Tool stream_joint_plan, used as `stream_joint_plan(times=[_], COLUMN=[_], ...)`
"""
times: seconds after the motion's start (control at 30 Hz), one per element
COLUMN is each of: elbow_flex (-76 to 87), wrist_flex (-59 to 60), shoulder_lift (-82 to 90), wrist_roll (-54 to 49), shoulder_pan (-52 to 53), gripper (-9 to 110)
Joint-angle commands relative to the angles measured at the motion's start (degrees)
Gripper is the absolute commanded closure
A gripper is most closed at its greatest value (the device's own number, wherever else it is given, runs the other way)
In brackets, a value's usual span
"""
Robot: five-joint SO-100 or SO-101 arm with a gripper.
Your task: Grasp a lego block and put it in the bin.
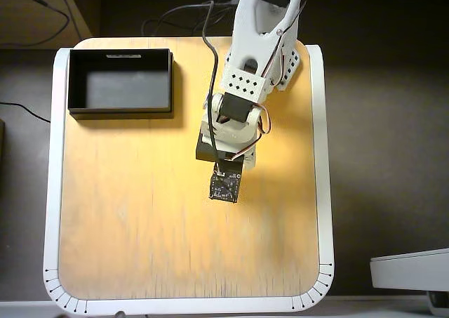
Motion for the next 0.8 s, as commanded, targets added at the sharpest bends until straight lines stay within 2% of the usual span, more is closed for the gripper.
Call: stream_joint_plan(times=[0.0, 0.77], elbow_flex=[-7.91, -7.82], wrist_flex=[-3.60, -9.84], shoulder_lift=[-1.05, -8.17], wrist_roll=[0.44, 1.93], shoulder_pan=[0.70, 1.41], gripper=[81, 81])
